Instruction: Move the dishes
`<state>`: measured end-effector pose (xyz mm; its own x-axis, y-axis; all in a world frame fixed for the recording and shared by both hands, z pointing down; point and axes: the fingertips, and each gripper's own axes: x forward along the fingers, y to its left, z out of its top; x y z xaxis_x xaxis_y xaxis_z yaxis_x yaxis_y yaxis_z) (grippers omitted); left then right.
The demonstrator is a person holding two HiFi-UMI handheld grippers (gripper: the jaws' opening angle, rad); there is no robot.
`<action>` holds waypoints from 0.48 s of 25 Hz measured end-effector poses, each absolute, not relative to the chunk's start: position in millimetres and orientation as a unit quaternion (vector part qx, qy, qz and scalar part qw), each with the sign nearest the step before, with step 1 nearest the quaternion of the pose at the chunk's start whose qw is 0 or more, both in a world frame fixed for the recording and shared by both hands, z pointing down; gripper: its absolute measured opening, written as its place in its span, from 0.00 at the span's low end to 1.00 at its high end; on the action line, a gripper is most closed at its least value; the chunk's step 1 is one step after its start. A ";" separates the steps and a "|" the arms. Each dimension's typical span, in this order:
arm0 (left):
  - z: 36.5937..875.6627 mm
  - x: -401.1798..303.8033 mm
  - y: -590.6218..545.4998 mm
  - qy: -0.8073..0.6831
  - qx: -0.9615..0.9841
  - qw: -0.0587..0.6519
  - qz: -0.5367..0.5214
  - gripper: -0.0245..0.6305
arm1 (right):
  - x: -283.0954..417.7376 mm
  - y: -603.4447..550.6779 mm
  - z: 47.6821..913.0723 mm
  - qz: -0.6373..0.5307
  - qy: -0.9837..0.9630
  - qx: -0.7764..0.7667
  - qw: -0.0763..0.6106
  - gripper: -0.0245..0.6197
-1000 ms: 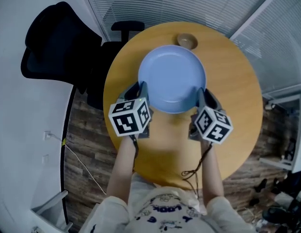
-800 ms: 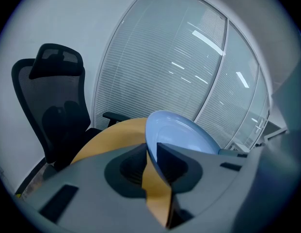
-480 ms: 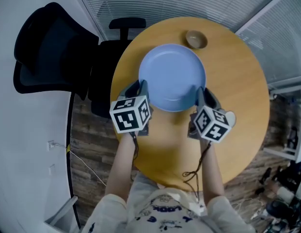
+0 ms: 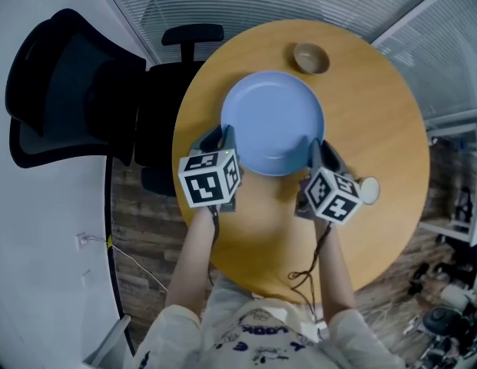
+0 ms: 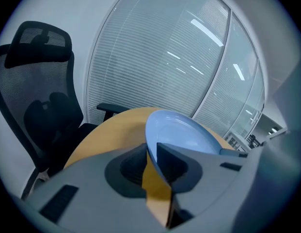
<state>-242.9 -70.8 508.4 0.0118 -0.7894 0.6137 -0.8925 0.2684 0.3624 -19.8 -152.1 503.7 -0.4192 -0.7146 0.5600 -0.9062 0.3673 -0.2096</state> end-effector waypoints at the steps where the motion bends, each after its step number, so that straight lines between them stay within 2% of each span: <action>1: 511.2 -243.9 -72.9 -0.699 0.602 0.381 0.071 0.14 | -20.0 -153.0 507.5 0.251 -0.803 0.506 0.193 0.14; 12: 547.2 -261.3 -89.2 -0.689 0.597 0.401 0.092 0.13 | -34.7 -165.9 536.9 0.255 -0.792 0.512 0.211 0.14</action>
